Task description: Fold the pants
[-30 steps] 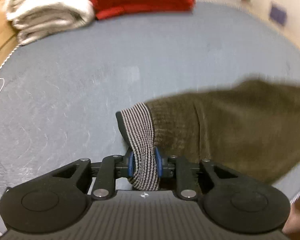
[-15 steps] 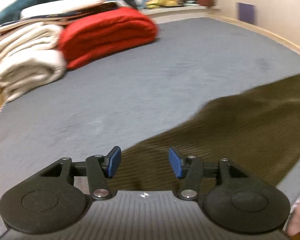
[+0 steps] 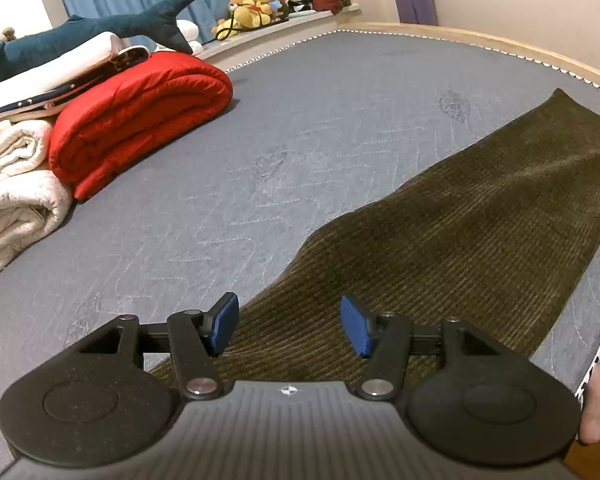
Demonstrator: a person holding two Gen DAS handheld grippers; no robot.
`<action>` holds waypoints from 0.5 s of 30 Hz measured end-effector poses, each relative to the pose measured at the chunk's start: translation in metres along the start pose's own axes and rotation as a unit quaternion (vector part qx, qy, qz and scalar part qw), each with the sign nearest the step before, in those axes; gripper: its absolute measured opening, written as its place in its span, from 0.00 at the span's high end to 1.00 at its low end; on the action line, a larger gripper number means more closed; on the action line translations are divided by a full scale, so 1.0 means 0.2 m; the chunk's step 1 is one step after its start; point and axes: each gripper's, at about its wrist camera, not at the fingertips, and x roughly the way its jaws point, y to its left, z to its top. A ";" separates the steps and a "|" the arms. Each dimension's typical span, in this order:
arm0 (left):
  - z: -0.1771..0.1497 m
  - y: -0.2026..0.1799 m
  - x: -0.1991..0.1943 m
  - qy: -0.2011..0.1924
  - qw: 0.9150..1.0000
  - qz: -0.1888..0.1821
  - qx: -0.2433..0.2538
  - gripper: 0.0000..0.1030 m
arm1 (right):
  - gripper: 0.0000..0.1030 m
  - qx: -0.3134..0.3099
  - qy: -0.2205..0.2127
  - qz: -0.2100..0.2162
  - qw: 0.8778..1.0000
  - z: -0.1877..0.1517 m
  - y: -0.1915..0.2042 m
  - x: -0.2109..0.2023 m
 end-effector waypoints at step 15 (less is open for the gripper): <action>0.06 0.15 0.01 0.000 0.997 0.022 -0.069 0.39 | 0.72 -0.204 -0.186 0.087 0.957 -0.24 0.89 -0.59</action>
